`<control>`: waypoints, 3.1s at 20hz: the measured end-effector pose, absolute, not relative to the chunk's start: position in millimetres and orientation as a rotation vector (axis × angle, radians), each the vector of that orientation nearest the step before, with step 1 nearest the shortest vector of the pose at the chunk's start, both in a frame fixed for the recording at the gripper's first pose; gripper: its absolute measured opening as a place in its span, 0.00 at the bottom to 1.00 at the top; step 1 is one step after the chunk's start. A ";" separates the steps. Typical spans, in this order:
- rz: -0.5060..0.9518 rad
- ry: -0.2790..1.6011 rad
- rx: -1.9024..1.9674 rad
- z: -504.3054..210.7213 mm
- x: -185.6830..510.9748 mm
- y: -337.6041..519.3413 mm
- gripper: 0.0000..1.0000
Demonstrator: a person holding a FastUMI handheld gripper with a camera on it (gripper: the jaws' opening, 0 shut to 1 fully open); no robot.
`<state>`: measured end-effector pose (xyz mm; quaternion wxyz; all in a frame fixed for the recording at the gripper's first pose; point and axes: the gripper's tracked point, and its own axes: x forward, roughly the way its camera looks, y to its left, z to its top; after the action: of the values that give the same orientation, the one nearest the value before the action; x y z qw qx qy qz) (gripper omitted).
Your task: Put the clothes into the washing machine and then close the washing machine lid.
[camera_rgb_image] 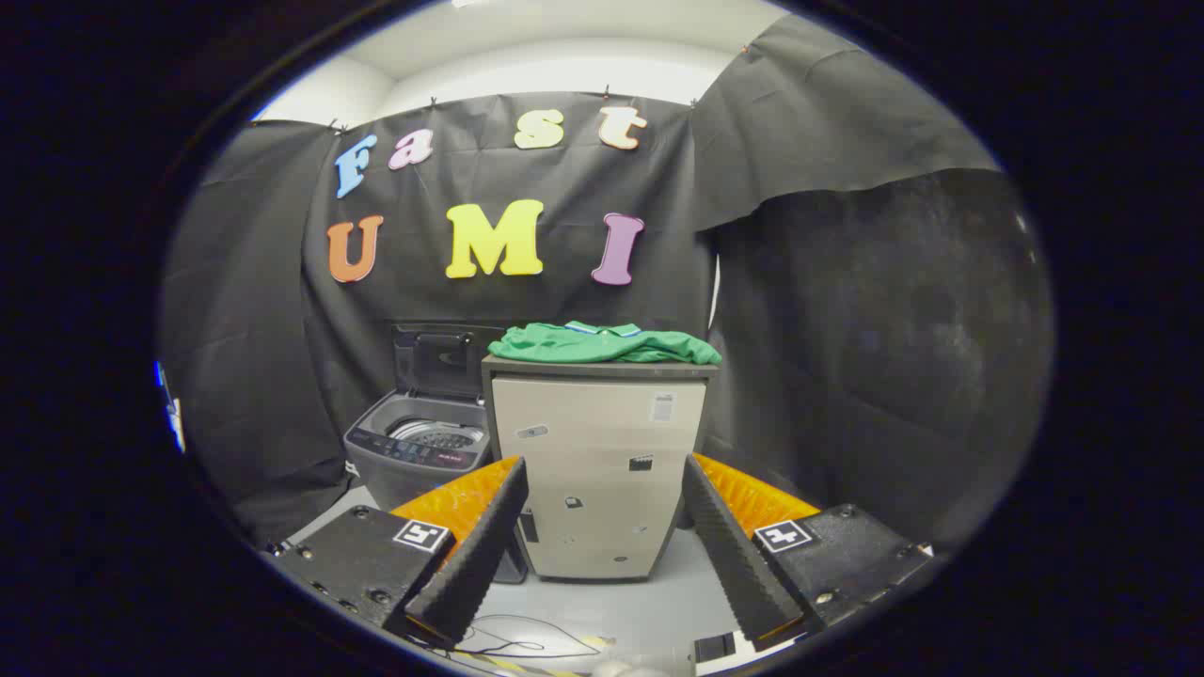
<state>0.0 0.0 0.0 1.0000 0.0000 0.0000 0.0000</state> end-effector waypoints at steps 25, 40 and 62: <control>-0.118 -0.032 0.073 96.8 44.8 -5.1 1.00; 0.002 0.008 0.032 228.9 264.1 3.2 1.00; -0.002 0.587 0.029 99.9 452.8 0.2 1.00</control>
<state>452.8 0.2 99.9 0.9571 0.0142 0.2894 -0.0009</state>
